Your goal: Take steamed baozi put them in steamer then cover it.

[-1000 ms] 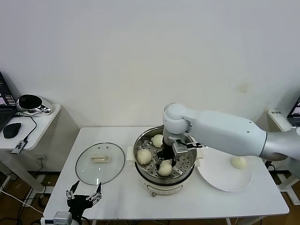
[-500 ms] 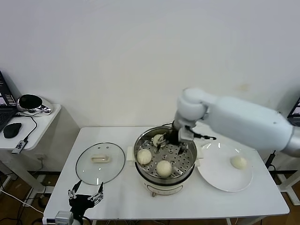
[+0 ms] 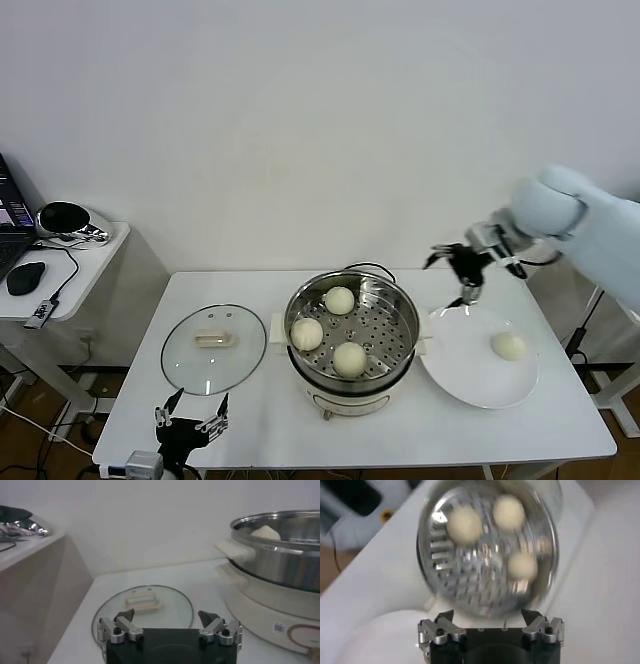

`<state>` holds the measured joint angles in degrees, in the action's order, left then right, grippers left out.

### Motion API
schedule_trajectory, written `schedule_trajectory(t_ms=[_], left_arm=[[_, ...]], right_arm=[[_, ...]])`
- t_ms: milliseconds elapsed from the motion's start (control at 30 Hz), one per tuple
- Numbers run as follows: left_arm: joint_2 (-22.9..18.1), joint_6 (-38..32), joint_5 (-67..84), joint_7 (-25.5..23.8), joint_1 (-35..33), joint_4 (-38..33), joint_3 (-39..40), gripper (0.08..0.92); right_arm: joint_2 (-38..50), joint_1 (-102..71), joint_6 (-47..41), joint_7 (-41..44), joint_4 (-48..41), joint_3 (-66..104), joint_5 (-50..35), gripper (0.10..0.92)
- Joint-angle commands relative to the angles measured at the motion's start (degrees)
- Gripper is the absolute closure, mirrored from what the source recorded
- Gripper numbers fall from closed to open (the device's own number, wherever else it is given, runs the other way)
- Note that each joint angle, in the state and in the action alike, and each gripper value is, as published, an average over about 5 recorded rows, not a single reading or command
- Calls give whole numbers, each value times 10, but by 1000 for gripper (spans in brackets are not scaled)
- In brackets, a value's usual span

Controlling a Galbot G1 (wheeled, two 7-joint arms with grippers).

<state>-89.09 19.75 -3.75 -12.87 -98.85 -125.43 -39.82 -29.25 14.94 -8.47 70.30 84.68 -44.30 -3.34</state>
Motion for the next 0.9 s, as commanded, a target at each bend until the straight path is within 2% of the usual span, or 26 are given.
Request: schedule_trajectory(t_ms=[33,267,600,900], left_arm=[[1,-1,0,-1,-9,3,1,177],[-1,0,-5,0,-20,0,-1,177],[-7,0,-11,1,-17,13,-3,177],[-10,-1,-12,2,-10,35,-6,177]], right_arm=[[51,-240,-59,-7,-88,205,110,203],[-12,-317,2,-24,-155,257,184,203],[-72,-299,89,-30,-246,236,261,203],[-110,-283,112,-50,-298,222,293,203]])
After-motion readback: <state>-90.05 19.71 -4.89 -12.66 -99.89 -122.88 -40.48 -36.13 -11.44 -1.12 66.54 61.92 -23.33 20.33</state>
